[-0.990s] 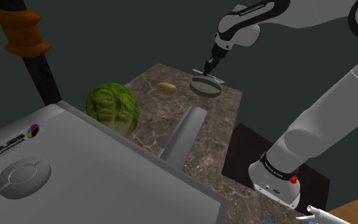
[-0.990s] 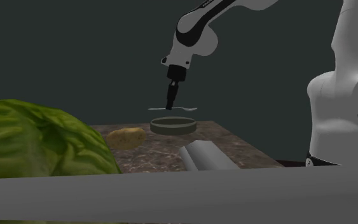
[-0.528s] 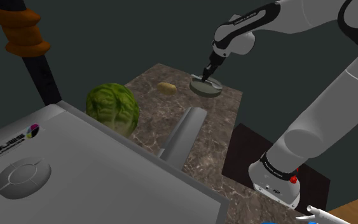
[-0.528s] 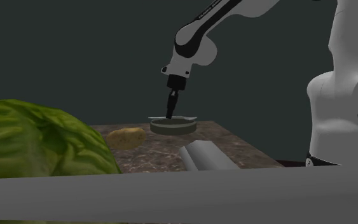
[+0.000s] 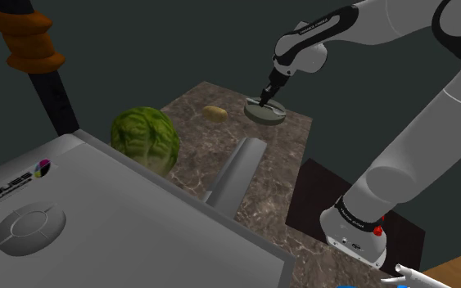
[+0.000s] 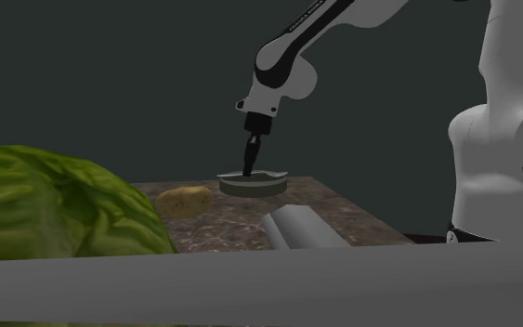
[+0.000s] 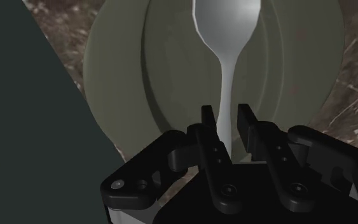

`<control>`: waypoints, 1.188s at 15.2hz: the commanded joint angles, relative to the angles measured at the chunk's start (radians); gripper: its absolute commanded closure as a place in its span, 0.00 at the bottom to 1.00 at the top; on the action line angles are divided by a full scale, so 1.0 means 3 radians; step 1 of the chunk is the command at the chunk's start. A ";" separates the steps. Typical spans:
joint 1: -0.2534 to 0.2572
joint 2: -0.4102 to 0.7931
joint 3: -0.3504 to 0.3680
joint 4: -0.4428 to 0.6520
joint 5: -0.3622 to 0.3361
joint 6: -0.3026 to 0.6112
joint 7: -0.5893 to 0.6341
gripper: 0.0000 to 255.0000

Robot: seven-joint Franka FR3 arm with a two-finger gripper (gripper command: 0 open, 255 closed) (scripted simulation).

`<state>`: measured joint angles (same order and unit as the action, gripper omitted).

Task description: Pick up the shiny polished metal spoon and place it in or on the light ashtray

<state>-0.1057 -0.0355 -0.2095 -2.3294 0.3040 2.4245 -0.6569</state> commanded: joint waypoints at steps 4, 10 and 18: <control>0.0000 0.0000 0.0000 0.0000 0.0000 0.0000 0.0000 0.00; -0.0053 -0.0303 -0.0031 0.0106 -0.0192 -0.0393 0.0127 0.00; -0.0054 -0.0303 -0.0030 0.0106 -0.0192 -0.0393 0.0127 0.00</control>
